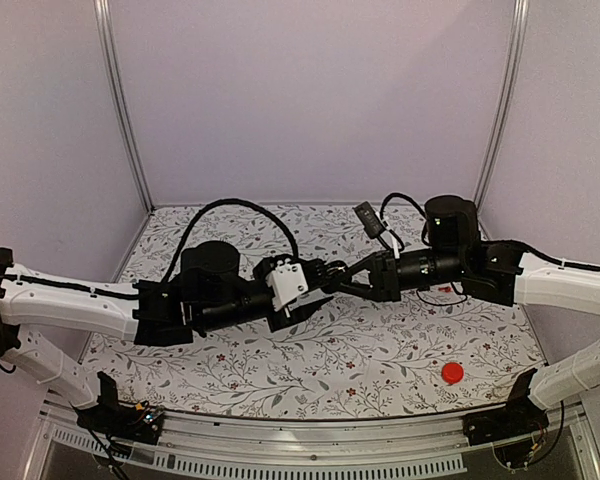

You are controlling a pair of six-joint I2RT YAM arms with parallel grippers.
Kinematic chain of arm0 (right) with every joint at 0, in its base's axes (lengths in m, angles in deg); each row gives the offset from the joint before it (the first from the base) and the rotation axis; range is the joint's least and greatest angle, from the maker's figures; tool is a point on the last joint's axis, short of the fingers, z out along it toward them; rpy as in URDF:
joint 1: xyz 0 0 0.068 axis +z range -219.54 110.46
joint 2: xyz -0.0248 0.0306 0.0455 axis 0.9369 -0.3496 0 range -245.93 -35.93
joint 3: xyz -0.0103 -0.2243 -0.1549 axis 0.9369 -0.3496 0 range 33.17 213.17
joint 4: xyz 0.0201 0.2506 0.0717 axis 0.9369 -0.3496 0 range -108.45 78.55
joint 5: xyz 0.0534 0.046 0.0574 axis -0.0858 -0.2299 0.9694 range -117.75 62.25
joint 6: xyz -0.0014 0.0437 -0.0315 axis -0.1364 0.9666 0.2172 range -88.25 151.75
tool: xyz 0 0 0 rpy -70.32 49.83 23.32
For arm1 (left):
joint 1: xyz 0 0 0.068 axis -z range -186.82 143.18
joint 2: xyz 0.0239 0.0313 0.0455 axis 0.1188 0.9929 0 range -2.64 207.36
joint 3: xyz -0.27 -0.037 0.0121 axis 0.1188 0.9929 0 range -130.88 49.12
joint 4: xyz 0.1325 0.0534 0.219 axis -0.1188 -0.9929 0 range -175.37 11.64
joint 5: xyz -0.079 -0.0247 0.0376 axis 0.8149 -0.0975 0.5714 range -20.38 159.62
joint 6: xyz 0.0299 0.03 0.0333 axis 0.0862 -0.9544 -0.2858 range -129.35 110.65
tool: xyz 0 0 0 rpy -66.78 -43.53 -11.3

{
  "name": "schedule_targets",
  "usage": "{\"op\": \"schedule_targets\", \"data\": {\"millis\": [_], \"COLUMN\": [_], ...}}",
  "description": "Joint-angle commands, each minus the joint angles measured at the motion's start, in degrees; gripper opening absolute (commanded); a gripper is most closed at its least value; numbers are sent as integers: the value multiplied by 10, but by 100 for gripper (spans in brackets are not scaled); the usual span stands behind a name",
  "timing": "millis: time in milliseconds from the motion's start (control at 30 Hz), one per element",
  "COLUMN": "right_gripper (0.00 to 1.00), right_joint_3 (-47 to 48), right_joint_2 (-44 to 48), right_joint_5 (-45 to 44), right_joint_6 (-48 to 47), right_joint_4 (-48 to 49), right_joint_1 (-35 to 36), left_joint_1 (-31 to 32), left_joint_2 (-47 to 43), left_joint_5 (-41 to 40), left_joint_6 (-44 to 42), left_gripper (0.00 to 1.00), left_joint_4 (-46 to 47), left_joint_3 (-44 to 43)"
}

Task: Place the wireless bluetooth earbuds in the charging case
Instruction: Adjust both arms with the charging case at the center of the board.

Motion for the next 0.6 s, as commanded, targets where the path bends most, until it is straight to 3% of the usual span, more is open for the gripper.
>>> {"op": "schedule_targets", "data": {"millis": [0,100,367,567], "right_gripper": [16,15,14,12], "right_joint_3": [9,13,9,-6], "right_joint_2": [1,-2,-5,13], "right_joint_5": [16,33,98,91], "right_joint_6": [-10,-20,-52,-97], "right_joint_4": [6,2,26,28], "right_joint_1": [-8,-9,-13,-12], "left_joint_1": [7,8,8,-8], "left_joint_2": [-11,-21,-74,-108], "left_joint_5": [-3,18,68,126], "left_joint_6": [4,8,57,125], "left_gripper": [63,67,66,66], "left_joint_4": [6,-1,23,25], "left_joint_3": [0,4,34,38]}}
